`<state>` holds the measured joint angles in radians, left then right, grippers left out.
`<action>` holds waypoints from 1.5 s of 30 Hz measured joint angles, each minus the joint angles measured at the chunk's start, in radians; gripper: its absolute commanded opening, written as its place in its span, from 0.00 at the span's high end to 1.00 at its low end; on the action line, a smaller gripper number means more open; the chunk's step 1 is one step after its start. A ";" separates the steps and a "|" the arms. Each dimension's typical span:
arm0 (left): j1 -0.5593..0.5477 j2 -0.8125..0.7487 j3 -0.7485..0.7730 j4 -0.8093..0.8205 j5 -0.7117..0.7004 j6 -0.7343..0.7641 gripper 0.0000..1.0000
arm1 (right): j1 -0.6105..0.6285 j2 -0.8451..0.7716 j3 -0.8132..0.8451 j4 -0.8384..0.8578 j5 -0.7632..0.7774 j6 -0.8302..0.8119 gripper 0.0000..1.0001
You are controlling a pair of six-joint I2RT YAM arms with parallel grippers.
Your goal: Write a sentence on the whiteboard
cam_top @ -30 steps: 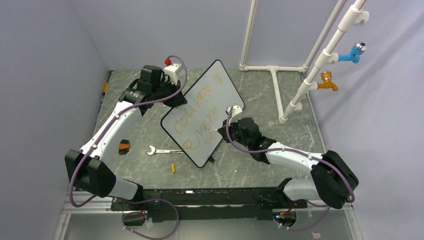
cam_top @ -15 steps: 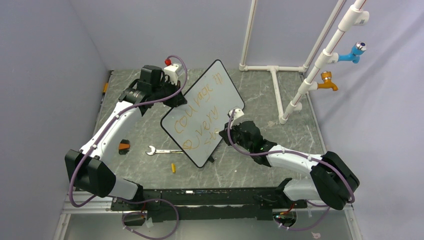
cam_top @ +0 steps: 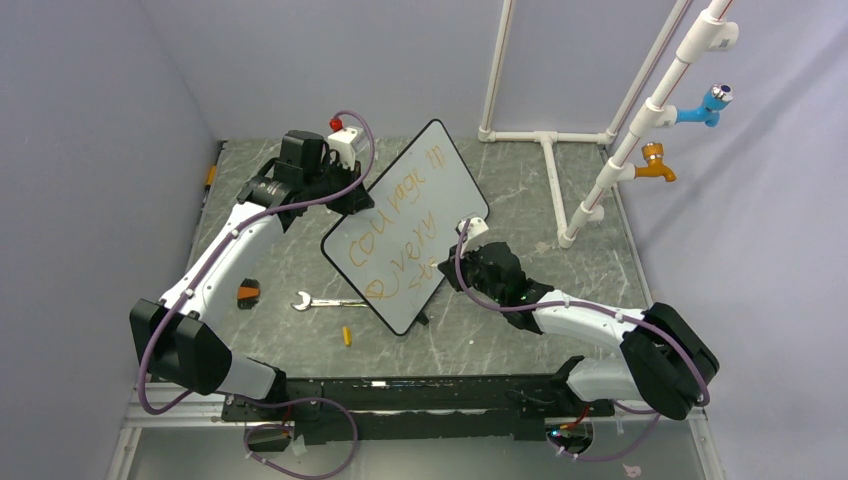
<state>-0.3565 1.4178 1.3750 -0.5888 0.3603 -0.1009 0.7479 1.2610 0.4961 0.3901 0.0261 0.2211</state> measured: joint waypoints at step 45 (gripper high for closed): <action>0.000 0.000 0.000 0.001 0.000 -0.001 1.00 | -0.010 -0.004 0.060 -0.116 0.126 -0.014 1.00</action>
<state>-0.3569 1.4178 1.3750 -0.5880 0.3603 -0.1020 0.7383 1.2568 0.5564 0.2745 0.1524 0.2070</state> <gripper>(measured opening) 0.054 0.135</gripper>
